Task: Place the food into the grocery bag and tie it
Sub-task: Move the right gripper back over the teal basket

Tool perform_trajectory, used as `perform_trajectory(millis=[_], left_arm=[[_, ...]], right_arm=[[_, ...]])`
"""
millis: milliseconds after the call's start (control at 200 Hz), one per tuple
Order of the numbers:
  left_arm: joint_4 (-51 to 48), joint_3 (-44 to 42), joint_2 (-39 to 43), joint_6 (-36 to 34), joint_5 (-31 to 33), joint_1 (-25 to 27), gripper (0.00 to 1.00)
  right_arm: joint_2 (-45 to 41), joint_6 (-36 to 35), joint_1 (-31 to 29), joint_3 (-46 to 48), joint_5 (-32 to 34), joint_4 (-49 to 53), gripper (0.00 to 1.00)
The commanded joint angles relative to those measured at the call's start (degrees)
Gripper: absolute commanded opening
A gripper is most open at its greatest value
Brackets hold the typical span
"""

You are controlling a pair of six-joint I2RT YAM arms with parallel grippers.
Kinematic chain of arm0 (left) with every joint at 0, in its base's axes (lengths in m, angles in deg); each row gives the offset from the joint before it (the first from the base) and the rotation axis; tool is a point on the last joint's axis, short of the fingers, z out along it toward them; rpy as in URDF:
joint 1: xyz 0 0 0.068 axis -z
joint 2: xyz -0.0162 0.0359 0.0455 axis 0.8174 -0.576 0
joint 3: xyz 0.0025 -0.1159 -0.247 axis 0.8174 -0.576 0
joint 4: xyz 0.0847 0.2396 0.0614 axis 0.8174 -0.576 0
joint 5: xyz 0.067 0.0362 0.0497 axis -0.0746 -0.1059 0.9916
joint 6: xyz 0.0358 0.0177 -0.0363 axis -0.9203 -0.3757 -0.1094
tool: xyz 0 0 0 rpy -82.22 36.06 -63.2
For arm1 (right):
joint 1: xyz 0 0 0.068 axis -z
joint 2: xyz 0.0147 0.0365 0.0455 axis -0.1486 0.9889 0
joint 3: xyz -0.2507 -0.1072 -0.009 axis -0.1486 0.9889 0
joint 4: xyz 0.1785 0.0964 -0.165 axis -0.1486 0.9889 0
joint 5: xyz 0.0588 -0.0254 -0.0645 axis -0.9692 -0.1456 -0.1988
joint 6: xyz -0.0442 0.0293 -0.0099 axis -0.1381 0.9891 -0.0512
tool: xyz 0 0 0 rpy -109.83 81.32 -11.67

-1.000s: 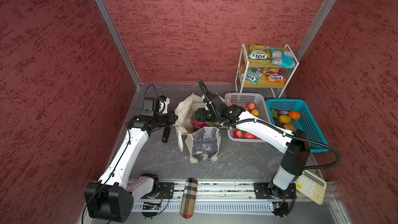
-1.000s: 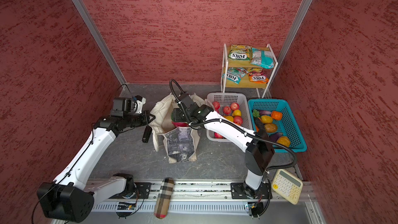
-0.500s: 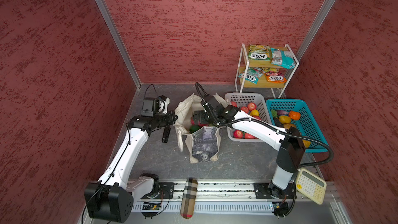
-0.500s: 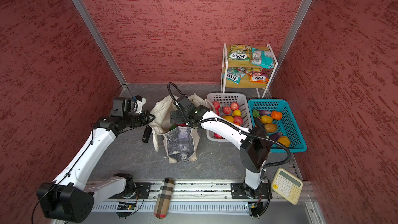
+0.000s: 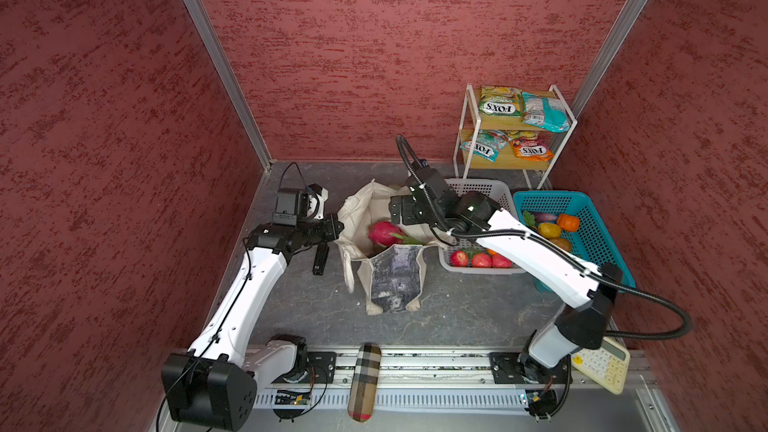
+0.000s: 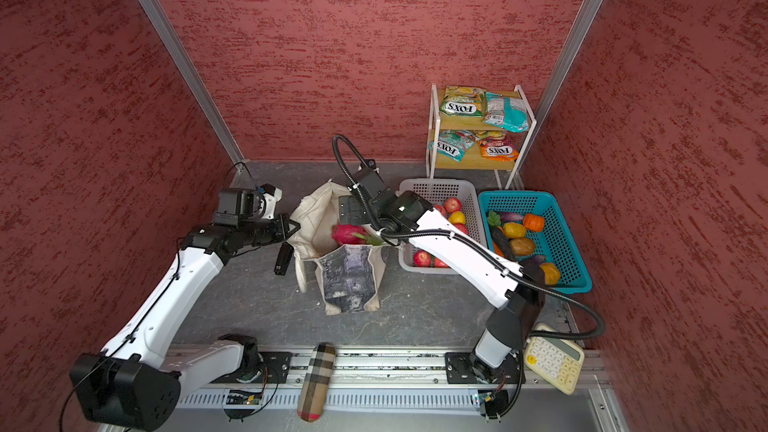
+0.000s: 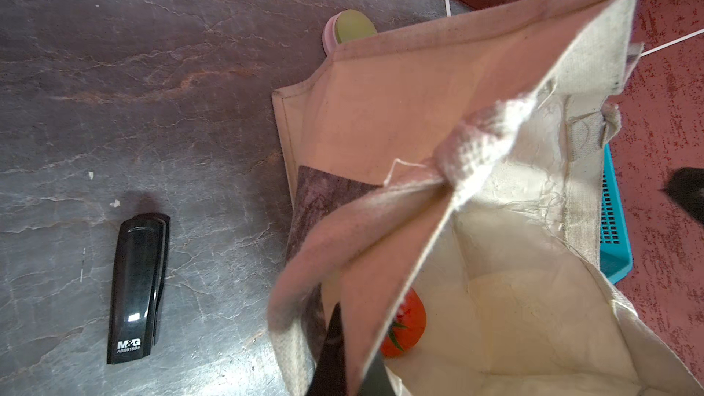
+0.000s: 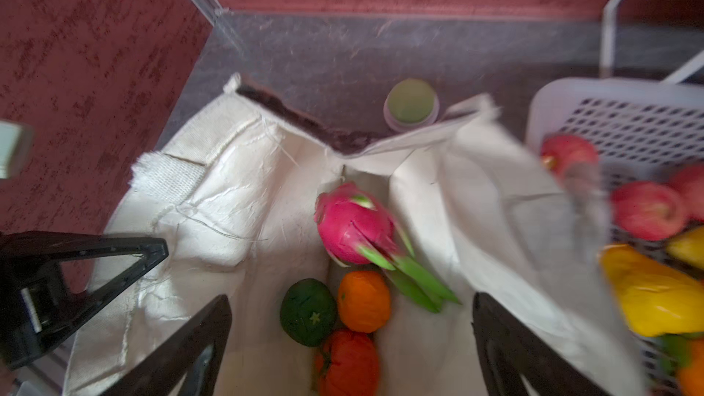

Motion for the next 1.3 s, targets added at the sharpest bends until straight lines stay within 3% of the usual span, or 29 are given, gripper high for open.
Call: perform_trajectory(millis=[0, 200, 316, 581, 787, 947, 1147, 1293], left_arm=[[1.0, -0.3, 1.3, -0.5, 0.0, 0.4, 0.0], [1.0, -0.2, 1.0, -0.5, -0.3, 0.3, 0.0], [1.1, -0.3, 1.1, -0.4, -0.3, 0.3, 0.0], [1.1, -0.2, 0.8, -0.5, -0.4, 0.3, 0.0], [1.1, -0.3, 0.6, -0.4, -0.8, 0.3, 0.0], [1.2, -0.3, 0.7, -0.4, -0.9, 0.3, 0.0], [1.3, -0.4, 0.4, -0.4, -1.7, 0.3, 0.0], [1.1, -0.3, 0.0, -0.3, -2.0, 0.3, 0.0]], right_arm=[[-6.6, -4.5, 0.2, 1.6, 10.0, 3.0, 0.99], [-17.8, -0.6, 3.6, 11.0, 20.2, 3.7, 0.99], [-23.9, 2.6, 8.2, 16.0, 20.8, 5.8, 0.99], [-33.5, 1.8, 28.0, 23.3, 18.0, 12.1, 0.99], [-30.5, 0.2, 44.0, 24.7, 9.8, 13.1, 0.98], [-27.1, -0.3, 51.2, 26.8, 4.5, 9.5, 0.97], [-19.8, -4.7, 57.7, 25.2, 6.8, 8.8, 0.95], [-12.5, -9.4, 58.9, 23.2, 9.8, 11.1, 0.95]])
